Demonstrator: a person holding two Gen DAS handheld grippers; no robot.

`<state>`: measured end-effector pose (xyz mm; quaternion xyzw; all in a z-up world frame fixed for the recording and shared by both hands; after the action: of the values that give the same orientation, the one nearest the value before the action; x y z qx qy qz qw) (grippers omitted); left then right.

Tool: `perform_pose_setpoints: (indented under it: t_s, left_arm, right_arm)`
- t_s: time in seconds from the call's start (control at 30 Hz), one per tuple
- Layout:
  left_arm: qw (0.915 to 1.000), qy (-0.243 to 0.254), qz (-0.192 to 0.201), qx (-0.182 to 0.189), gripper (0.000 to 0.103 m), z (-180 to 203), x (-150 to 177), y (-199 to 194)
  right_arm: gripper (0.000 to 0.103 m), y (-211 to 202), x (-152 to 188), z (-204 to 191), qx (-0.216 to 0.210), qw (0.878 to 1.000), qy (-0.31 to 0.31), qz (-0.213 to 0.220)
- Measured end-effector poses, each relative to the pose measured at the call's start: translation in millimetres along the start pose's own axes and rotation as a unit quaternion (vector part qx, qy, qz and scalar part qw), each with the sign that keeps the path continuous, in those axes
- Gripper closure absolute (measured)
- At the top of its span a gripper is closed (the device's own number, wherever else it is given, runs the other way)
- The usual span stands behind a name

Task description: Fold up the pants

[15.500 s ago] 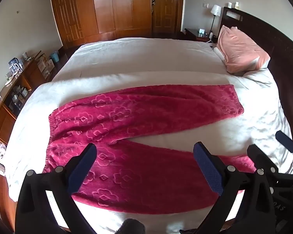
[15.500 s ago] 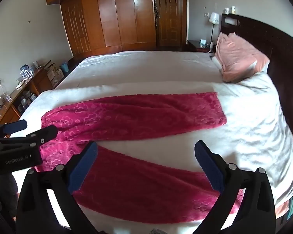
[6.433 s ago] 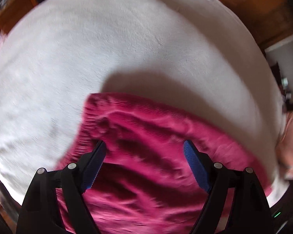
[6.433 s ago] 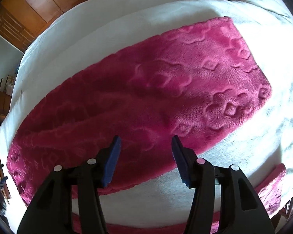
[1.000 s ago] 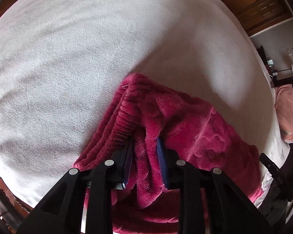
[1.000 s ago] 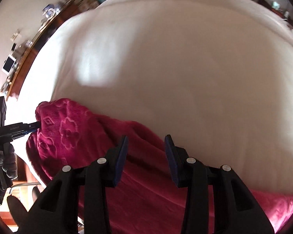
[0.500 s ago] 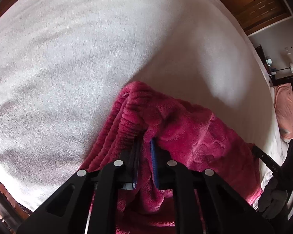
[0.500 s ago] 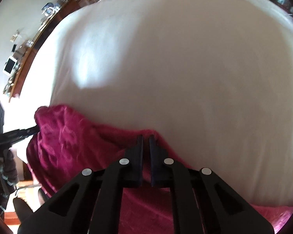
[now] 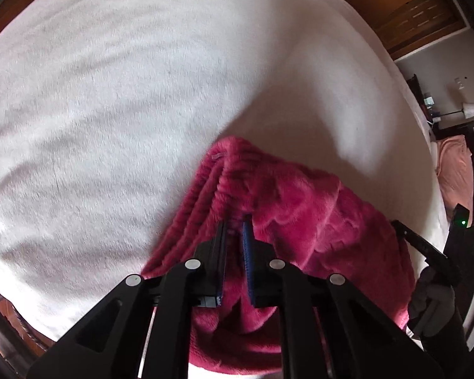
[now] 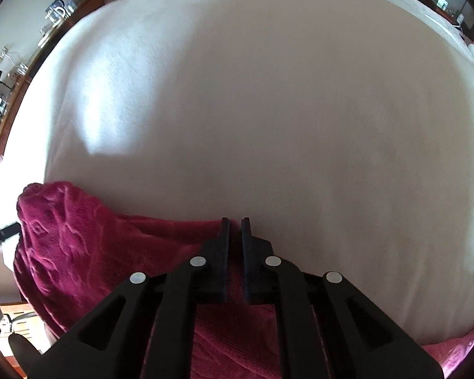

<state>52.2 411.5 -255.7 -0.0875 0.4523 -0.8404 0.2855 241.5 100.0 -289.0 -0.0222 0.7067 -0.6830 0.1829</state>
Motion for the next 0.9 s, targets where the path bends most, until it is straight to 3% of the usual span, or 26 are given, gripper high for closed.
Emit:
perform_pose_setpoints:
  t_s: [0.07,0.13,0.23,0.33,0.5,0.77,0.9]
  left_arm:
    - [0.9999,0.007,-0.005,-0.008,0.093,-3,7,0]
    - [0.9986,0.025,-0.018,-0.043,0.093,-4,12,8]
    - [0.9939,0.037,-0.033,-0.099,0.093,-4,14,22]
    - [0.9896,0.044,-0.036,-0.132,0.093,3,12,31]
    - [0.9744,0.106,-0.046,-0.193,0.093,34,14,48]
    - [0.9681,0.141,0.0,-0.207,0.093,97,38,33]
    - [0.9664,0.17,-0.003,-0.193,0.092,151,63,51]
  right_arm:
    - [0.087,-13,0,6,-0.001,1.0,0.013,0.015]
    - [0.078,-28,1,17,-0.01,0.999,0.035,0.031]
    - [0.077,-50,10,30,-0.011,0.997,0.052,0.054]
    - [0.077,-64,31,42,-0.003,0.997,0.051,0.063]
    - [0.077,-76,82,68,0.026,0.996,0.064,0.058]
    - [0.077,-63,170,147,0.067,0.99,0.126,0.006]
    - [0.077,-68,205,203,0.084,0.983,0.163,-0.001]
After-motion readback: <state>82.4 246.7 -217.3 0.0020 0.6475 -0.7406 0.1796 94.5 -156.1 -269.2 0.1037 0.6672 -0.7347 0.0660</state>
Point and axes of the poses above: each gripper's, at about its wrist camera, not at the fingertips, and y roughly the way its jaws point, z to its right, x to its underside, the point moved 4 cm from there along y, roughly the way its jaws point, and after that the axes turned 14 degrees about x, right-handed, at the moved point
